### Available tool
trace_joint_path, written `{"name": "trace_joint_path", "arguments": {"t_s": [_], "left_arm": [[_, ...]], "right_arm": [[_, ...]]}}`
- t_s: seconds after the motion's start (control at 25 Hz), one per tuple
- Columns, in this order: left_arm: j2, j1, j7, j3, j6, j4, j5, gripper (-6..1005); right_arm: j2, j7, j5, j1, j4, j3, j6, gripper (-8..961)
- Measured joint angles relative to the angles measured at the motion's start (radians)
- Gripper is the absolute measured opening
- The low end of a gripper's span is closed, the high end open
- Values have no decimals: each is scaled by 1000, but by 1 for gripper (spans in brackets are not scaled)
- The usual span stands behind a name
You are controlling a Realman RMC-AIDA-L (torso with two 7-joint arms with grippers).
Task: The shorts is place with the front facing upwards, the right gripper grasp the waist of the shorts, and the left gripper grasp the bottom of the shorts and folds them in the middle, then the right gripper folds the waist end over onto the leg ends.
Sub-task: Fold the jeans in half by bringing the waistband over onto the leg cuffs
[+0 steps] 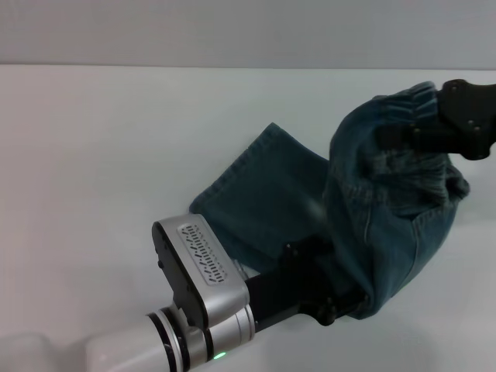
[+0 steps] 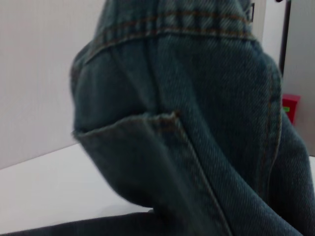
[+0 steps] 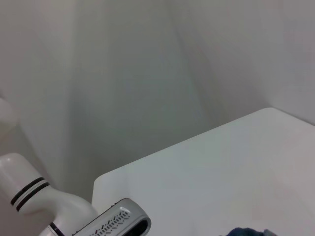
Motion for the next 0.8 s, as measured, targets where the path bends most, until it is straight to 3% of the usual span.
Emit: {"name": "trace_joint_path", "arguments": {"t_s": [0.4,0.8], "left_arm": [[3,17,0,-9,0,7,0,682],[14,38,5,-144,0,-126,1,681]], "right_arm": [[14,-2,-1,24,32,-45,30,72],[22,-2,-2,16,33,-53,31,70]]}}
